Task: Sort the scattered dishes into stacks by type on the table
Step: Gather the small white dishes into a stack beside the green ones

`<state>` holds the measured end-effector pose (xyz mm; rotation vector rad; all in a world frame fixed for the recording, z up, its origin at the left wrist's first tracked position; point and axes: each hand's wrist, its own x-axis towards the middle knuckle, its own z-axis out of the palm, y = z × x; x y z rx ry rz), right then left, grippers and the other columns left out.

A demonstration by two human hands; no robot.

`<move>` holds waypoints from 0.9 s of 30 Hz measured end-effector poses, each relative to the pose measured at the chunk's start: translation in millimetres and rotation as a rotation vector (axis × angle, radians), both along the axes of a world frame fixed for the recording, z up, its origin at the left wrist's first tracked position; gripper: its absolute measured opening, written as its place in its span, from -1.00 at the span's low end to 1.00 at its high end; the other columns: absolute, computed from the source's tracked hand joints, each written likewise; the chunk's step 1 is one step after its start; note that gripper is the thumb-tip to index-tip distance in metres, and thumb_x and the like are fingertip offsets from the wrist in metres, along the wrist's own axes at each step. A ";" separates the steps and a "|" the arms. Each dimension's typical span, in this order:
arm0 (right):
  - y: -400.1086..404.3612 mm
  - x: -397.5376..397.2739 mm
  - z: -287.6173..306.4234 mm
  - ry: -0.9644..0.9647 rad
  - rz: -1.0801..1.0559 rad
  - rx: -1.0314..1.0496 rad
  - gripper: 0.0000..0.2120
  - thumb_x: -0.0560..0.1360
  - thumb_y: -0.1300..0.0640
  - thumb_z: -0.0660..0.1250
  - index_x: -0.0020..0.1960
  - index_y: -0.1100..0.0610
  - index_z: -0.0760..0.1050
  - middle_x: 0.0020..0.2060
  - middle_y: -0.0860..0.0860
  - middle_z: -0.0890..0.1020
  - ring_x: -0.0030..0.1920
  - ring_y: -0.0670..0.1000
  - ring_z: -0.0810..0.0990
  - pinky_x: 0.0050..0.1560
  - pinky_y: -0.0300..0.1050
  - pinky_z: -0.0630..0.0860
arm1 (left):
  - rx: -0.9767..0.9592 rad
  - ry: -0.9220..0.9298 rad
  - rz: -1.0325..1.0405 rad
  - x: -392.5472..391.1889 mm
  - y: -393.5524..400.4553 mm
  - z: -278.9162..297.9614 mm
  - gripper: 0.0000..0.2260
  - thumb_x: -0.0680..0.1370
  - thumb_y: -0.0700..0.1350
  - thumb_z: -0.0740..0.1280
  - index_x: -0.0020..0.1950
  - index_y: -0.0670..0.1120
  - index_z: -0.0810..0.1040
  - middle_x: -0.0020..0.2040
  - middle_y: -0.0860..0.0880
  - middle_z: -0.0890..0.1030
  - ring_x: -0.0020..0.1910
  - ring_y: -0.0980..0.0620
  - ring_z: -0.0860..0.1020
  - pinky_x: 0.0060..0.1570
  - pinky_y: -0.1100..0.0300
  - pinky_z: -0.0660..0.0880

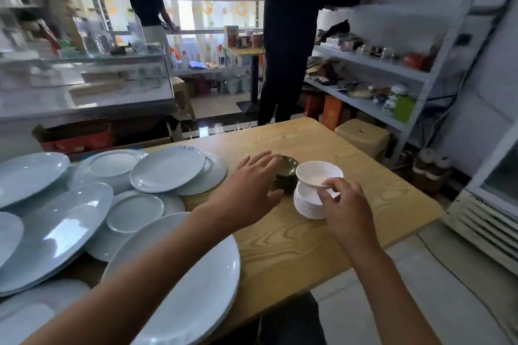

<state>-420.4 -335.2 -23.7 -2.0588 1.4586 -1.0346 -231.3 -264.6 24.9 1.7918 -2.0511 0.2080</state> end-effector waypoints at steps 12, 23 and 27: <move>-12.0 -20.8 -33.4 0.054 -0.004 0.021 -0.73 0.59 0.04 0.26 0.26 0.05 0.51 0.10 0.02 0.51 -0.06 -0.10 0.46 -0.18 -0.26 0.35 | 0.154 -0.067 0.029 -20.4 -33.0 -28.7 -0.53 0.53 -0.02 0.31 0.42 -0.03 0.31 0.43 0.01 0.35 0.42 -0.01 0.28 0.39 0.03 0.26; -24.0 -9.1 -28.3 0.228 0.034 -0.220 -0.55 0.44 -0.09 0.42 0.27 0.04 0.52 0.28 0.07 0.44 0.24 0.09 0.39 0.10 -0.05 0.47 | 0.163 -0.096 0.085 0.6 -78.6 -53.6 -0.39 0.57 0.00 0.29 0.53 0.07 0.05 0.52 -0.07 0.17 0.45 -0.13 0.22 0.30 -0.10 0.38; -42.6 0.0 -31.5 0.389 0.133 -0.147 -0.60 0.44 -0.10 0.39 0.21 0.06 0.56 0.27 0.07 0.48 0.29 0.09 0.37 0.22 -0.02 0.36 | 0.189 -0.130 0.101 4.1 -98.1 -61.1 -0.51 0.63 0.00 0.18 0.53 0.05 0.10 0.46 -0.11 0.26 0.44 -0.14 0.24 0.25 -0.07 0.41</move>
